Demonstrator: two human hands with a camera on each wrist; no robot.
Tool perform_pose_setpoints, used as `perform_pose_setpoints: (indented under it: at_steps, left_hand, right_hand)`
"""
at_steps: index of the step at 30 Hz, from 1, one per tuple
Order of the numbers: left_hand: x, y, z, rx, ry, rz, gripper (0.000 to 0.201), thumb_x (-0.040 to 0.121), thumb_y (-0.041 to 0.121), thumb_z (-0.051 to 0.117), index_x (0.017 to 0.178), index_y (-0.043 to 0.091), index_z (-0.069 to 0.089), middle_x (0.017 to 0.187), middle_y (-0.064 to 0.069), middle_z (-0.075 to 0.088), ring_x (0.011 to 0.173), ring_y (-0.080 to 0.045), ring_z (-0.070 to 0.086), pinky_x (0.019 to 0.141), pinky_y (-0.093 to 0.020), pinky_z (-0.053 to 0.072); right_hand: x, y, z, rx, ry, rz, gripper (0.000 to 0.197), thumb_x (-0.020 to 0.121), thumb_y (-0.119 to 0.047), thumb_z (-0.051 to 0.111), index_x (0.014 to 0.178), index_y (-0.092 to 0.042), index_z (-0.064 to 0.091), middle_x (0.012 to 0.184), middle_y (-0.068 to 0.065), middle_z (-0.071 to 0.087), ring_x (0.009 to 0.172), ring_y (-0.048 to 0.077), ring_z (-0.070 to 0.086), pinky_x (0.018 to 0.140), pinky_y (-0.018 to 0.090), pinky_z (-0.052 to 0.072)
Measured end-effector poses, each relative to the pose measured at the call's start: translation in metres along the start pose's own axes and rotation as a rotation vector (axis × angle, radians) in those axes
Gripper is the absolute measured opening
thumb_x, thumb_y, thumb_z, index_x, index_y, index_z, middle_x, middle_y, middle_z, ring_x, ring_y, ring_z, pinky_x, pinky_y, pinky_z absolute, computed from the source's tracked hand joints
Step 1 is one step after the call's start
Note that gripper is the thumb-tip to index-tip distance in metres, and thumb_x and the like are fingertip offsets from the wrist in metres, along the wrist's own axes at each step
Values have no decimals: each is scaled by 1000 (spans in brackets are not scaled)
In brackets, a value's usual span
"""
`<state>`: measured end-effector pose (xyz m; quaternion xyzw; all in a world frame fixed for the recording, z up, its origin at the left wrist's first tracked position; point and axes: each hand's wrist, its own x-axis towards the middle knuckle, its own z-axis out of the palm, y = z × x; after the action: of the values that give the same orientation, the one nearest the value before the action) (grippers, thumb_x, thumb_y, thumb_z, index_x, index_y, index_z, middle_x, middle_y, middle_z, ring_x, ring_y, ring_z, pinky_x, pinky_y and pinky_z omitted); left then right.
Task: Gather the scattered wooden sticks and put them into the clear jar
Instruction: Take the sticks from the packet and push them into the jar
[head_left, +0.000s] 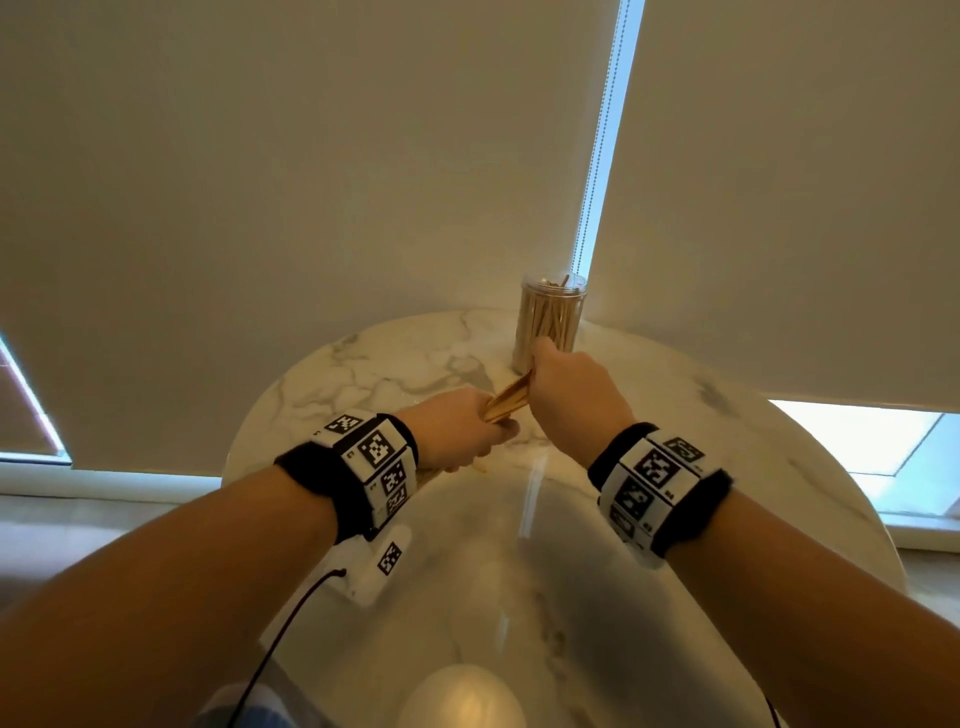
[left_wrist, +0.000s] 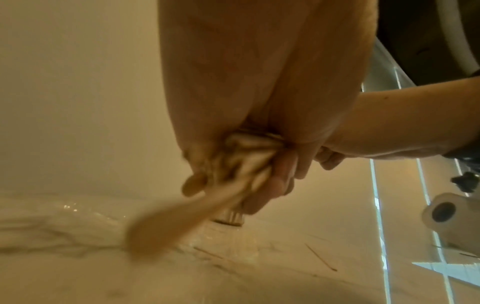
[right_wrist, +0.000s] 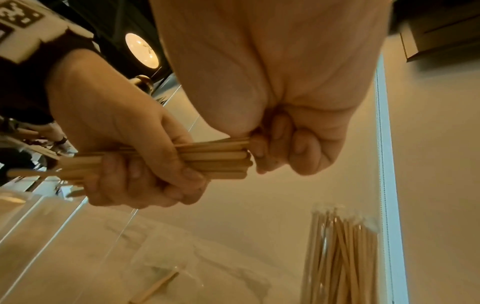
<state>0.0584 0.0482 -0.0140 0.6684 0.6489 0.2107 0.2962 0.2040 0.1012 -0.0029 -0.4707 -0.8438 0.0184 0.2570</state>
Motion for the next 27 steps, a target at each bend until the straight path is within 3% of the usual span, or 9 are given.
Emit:
perform_pose_setpoints:
  at_steps: [4,6,9,11,14,17,20,23,27]
  left_hand:
    - [5,-16,-20,-9,159,-60,30,100,37,51,97,8,59,77,-6,58,53,-16,48,49,-26,44]
    - [8,-28,-29,-99,261,-117,33,100,37,52,101,5,59,80,-6,62,55,-18,51,51,-27,46]
    - [12,-43,-37,-190,335,-237,30,100,31,52,104,3,60,88,-8,71,56,-21,53,57,-31,48]
    - [15,-50,-38,-96,291,-318,33,100,30,51,98,-1,63,85,-11,69,53,-20,53,52,-26,47]
    - [15,-52,-34,40,187,-378,29,101,29,50,85,6,58,74,-10,59,52,-18,51,49,-24,43]
    - [14,-49,-32,53,151,-410,26,100,23,50,90,1,59,65,-10,57,47,-21,49,51,-26,43]
    - [12,-45,-30,63,134,-440,25,100,21,48,87,1,56,58,-9,54,42,-21,48,44,-23,41]
    - [16,-47,-30,-26,171,-447,25,99,22,51,88,0,56,66,-13,59,48,-25,50,52,-27,45]
    - [18,-44,-36,-201,255,-404,25,98,20,54,98,-4,60,98,-19,71,61,-26,56,61,-33,52]
  right_hand:
    - [15,2,-3,295,24,185,26,106,-28,35,115,-11,53,92,3,55,80,24,53,71,31,40]
    - [16,-1,5,177,-165,194,32,104,-33,42,115,-8,59,96,5,59,87,24,57,76,35,46]
    - [16,-14,33,-78,-504,39,39,100,-43,52,109,-9,70,101,7,70,93,23,64,82,33,52]
    - [20,-21,51,-123,-603,-8,42,96,-47,56,105,-10,73,99,7,71,92,23,64,79,32,50]
    - [23,-25,64,-200,-636,-34,35,91,-42,66,103,-9,72,97,8,70,90,26,64,76,31,51]
    - [21,-24,60,-240,-693,-39,25,91,-32,66,97,-8,68,90,8,67,83,26,60,71,30,47]
    - [16,-11,39,-241,-801,5,27,92,-30,61,92,-5,69,80,6,63,73,24,58,67,29,46]
    - [15,18,7,-91,-794,197,23,90,-22,62,93,-2,73,71,6,66,60,20,59,62,28,51]
    - [16,64,-19,14,-702,458,12,89,-10,65,89,0,71,73,11,72,59,21,67,65,31,61]
